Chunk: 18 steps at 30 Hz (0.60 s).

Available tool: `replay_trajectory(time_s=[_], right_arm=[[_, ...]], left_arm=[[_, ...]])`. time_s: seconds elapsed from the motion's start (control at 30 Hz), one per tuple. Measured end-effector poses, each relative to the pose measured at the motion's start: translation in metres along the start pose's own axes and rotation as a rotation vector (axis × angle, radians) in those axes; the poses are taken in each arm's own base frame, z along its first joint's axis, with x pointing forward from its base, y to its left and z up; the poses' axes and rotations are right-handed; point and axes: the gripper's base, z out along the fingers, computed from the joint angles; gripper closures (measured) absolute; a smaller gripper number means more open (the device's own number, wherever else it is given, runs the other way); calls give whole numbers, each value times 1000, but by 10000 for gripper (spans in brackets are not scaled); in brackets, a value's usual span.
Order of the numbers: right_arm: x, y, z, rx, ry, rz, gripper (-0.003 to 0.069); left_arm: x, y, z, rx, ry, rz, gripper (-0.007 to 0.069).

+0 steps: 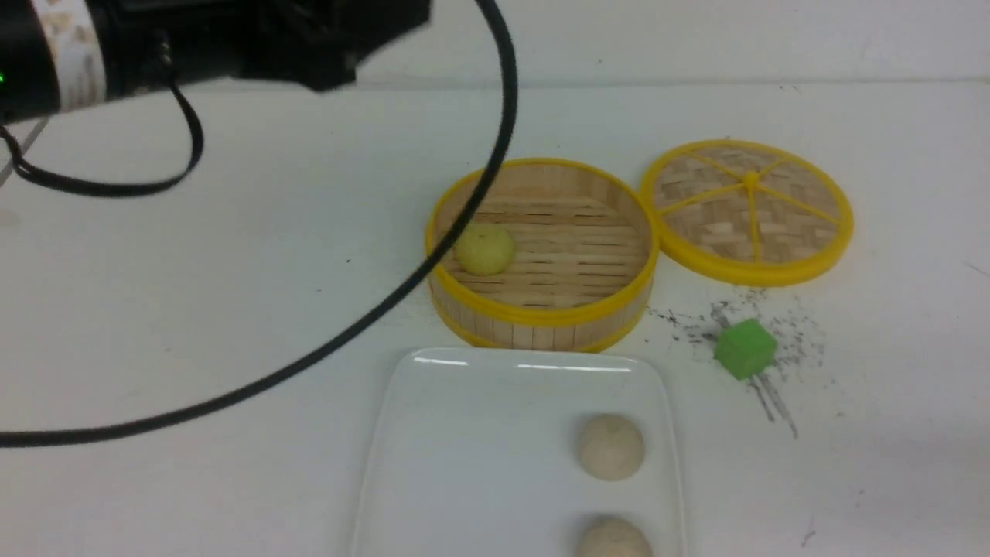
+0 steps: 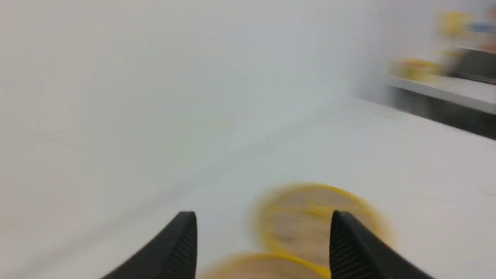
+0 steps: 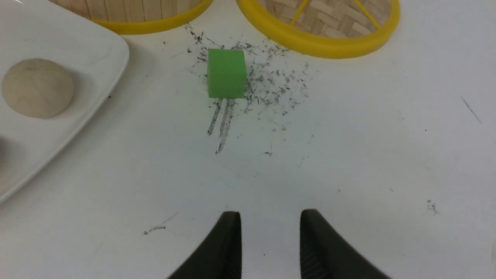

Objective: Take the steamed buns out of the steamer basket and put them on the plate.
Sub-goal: Use the left arm to grab the steamed stuffed bun that is closest to it

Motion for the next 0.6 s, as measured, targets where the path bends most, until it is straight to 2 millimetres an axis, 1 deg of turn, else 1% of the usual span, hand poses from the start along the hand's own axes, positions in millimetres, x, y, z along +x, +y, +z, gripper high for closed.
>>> replay_trajectory(time_s=[0.03,0.07,0.13,0.23,0.27,0.33,0.47,0.6], right_arm=[[0,0,0,0,0,0,417],[-1,0,0,-1,-7,0,417],[-1,0,0,-2,-8,0,417],[-1,0,0,-2,-10,0,417],[-1,0,0,-2,-10,0,417],[-1,0,0,-2,-11,0,417],[-1,0,0,-2,-11,0,417],[-1,0,0,-3,-11,0,417]], left_arm=[[0,0,0,0,0,0,158],[-3,12,-2,-142,-17,43,158],[-2,27,-2,-291,-17,77,158],[7,45,3,-446,18,97,158],[8,47,3,-463,25,103,158],[18,60,9,-567,75,137,158],[26,71,10,-680,109,129,158],[28,73,8,-712,91,10,165]])
